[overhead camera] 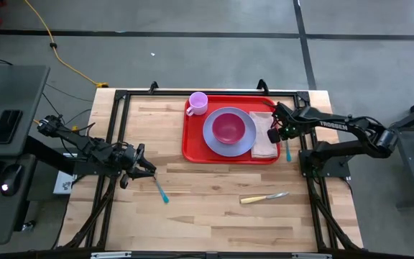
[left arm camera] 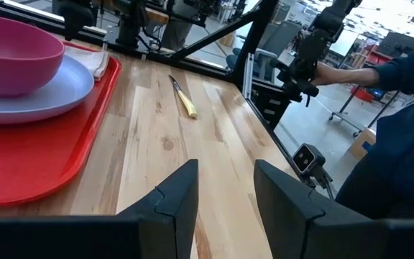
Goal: Set up tray
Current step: Put the blue fork on the white napkin on the red serving tray
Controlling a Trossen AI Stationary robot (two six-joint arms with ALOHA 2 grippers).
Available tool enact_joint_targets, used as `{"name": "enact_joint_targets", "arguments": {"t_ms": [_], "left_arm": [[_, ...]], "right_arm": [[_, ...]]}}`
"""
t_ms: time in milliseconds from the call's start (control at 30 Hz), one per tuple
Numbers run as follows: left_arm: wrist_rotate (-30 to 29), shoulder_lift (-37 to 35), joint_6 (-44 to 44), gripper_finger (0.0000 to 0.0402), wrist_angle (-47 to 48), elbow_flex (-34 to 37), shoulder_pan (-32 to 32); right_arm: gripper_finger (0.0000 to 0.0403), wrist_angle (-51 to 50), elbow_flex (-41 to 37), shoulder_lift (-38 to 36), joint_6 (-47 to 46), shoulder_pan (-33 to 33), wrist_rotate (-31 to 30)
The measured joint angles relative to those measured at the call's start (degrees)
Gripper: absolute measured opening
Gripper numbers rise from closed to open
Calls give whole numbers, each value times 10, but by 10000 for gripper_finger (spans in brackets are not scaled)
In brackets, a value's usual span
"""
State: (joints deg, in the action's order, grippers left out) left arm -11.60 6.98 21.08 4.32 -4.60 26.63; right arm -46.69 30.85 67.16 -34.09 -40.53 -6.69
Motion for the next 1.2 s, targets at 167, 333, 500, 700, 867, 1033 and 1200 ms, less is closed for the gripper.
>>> {"name": "enact_joint_targets", "arguments": {"t_ms": [167, 333, 500, 700, 867, 1033, 1200], "left_arm": [[0, 0, -2, 166, 1, 0, 0], [0, 0, -3, 166, 2, 0, 0], [0, 0, -3, 166, 5, 0, 0], [0, 0, -4, 166, 20, 0, 0], [0, 0, -4, 166, 21, 0, 0], [0, 0, -14, 166, 21, 0, 0], [-6, 0, -15, 166, 21, 0, 0]], "right_arm": [[54, -2, 0, 0, 1, 0, -8], [69, -2, 0, 0, 7, 0, -9], [89, -8, 0, 0, 7, 0, -9], [117, -12, 0, 0, 5, 0, -8], [123, -20, 0, 0, 5, 0, -9], [123, -23, -14, 11, -10, 0, -7], [123, -5, -31, 25, -19, 0, -2]]}}
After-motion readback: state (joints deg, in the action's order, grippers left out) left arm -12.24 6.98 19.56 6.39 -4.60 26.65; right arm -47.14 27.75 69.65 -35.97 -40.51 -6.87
